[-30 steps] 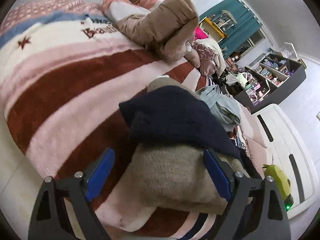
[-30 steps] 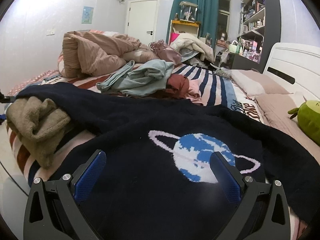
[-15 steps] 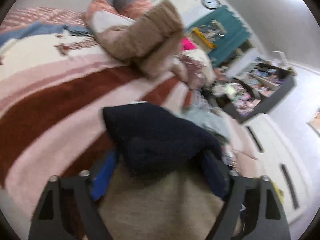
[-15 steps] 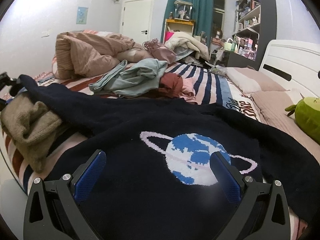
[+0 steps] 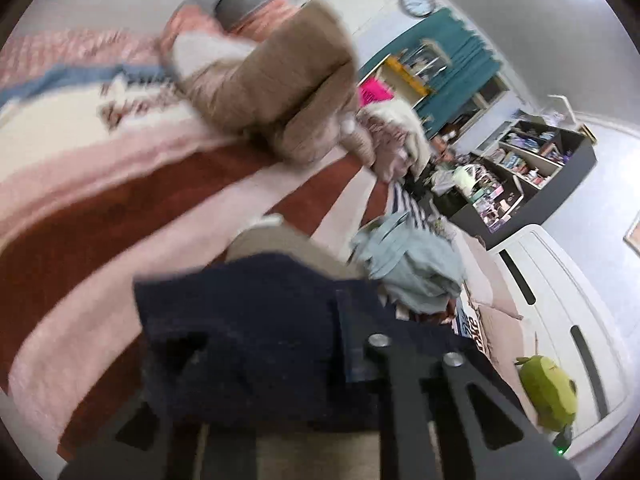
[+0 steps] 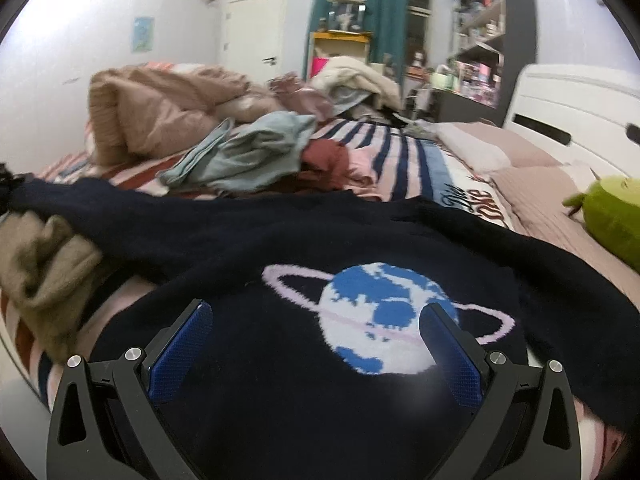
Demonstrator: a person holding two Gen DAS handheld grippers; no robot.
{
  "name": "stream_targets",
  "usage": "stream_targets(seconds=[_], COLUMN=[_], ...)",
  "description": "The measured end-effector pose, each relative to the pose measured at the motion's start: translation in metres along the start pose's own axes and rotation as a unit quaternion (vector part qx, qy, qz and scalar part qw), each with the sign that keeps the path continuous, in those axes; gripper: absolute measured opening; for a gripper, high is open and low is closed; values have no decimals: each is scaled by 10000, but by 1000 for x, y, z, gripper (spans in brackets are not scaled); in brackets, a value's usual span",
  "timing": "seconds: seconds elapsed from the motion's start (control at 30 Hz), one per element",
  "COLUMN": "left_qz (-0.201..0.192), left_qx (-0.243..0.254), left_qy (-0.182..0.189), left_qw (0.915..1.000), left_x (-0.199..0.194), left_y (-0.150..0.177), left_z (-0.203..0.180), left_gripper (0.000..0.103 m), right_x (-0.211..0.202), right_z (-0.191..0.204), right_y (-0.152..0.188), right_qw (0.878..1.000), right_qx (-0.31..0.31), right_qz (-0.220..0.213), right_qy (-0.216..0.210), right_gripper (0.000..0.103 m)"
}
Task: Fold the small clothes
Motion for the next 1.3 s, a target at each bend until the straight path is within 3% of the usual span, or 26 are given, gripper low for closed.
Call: stream_targets(seconds=[0.03,0.23,0.43,0.77,0.87,1.0,1.1,1.17,1.23,1.3], left_qz=[-115,-140,198,1178,1705,2357,2760,2964,3085,2978], left_qx=[196,826,1435,2087,2150,2184,2177,2190,2239,2318], left_qy=[-6,417,976,1755,1977,1886,1740,1630,1611,1659], left_qw=[9997,9956,9846,9549,9411,9280,9199,9152,9104,9110], left_x=[-6,-22,-16,29,50,86,105,111,108,92], left_y=[-1,9,45,144,188,253,285,298,301,299], left_z=[-12,-75,-155,-280,-298,-307,-307,-305,-303,-302], left_gripper=[3,2,2,2,3,3,13,26,37,45], right_x=[-1,-21,-42,-74,-80,-87,-89,-87,-85,-82], right_z=[-3,-8,-14,-73,-98,-132,-149,-158,-164,-164], right_y=[-2,-13,-18,-3,9,29,43,51,57,60], right_qw=[9999,9949,9892,9926,9938,9945,9959,9957,9948,9942], right_qx=[89,213,90,259,402,661,708,800,915,979], right_qz=[-15,-389,-600,-803,-710,-536,-431,-325,-261,-218], right_qy=[-119,-907,-1334,-873,-754,-617,-361,-340,-366,-394], right_gripper=[102,102,102,102,102,102,102,102,102,102])
Point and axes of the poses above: each gripper's, at about its wrist camera, not at the fingertips, and x roughly the way its jaws point, z to its left, y to its underside, the point moved 1 cm from there along x, roughly the way its jaws point, and after that the axes turned 3 degrees about -y, right-handed, at the moved point
